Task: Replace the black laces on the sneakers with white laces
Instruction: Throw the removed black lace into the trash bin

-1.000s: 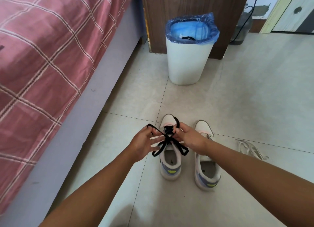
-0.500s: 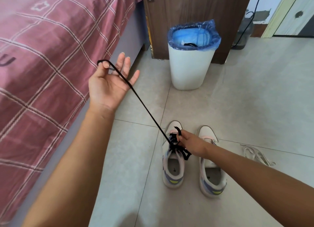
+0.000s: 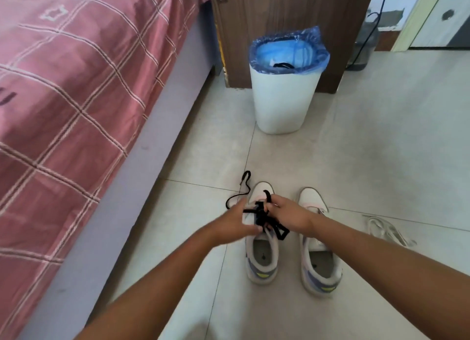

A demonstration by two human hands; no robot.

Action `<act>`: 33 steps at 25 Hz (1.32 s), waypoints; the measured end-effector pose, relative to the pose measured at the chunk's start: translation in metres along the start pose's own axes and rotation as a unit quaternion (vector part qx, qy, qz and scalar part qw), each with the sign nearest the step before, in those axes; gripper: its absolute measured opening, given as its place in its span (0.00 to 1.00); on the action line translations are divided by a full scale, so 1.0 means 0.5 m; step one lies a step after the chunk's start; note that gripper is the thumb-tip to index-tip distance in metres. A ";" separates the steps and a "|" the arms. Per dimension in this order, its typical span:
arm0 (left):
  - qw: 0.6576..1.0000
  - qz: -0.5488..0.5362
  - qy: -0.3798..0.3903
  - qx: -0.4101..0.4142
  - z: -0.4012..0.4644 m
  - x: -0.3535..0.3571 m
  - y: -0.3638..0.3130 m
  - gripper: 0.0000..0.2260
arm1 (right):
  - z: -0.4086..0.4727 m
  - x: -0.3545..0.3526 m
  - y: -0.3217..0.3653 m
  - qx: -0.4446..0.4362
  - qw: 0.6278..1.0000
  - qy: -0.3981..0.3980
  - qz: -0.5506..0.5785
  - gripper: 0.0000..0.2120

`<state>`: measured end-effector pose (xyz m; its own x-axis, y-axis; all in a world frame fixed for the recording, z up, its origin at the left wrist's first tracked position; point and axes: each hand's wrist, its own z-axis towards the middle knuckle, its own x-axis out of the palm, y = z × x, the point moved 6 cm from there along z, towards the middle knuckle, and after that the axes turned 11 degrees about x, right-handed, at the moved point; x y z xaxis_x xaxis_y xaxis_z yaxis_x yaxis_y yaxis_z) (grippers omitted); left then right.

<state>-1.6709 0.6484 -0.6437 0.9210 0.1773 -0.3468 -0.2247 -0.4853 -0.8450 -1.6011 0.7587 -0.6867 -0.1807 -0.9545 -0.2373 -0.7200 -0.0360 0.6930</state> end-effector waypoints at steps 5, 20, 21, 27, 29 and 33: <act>0.993 0.101 -0.068 0.014 0.021 0.113 0.107 0.31 | -0.019 -0.048 0.062 -0.048 0.997 -0.060 0.015 0.10; 0.960 0.197 -0.184 0.069 0.008 0.083 0.102 0.16 | -0.015 -0.024 -0.024 0.049 0.934 0.009 -0.353 0.28; 0.958 0.207 -0.186 0.068 0.009 0.082 0.099 0.15 | -0.016 0.018 -0.047 0.039 0.935 0.014 -0.353 0.29; 0.960 0.224 -0.158 0.063 0.029 0.073 0.085 0.12 | -0.016 0.040 -0.043 -0.024 0.973 -0.124 -0.192 0.26; 0.966 0.193 -0.134 0.104 0.023 0.066 0.085 0.11 | -0.028 0.029 -0.051 -0.033 0.982 -0.100 -0.155 0.19; 0.968 0.154 -0.110 0.162 0.000 0.042 0.088 0.12 | -0.048 0.013 -0.046 -0.081 0.973 -0.068 -0.203 0.12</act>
<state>-1.6613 0.6307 -0.6879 0.7120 0.2618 -0.6516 -0.5993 -0.2571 -0.7581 -1.5696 0.7465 -0.6879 0.0015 -0.8039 -0.5948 -0.6368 -0.4594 0.6192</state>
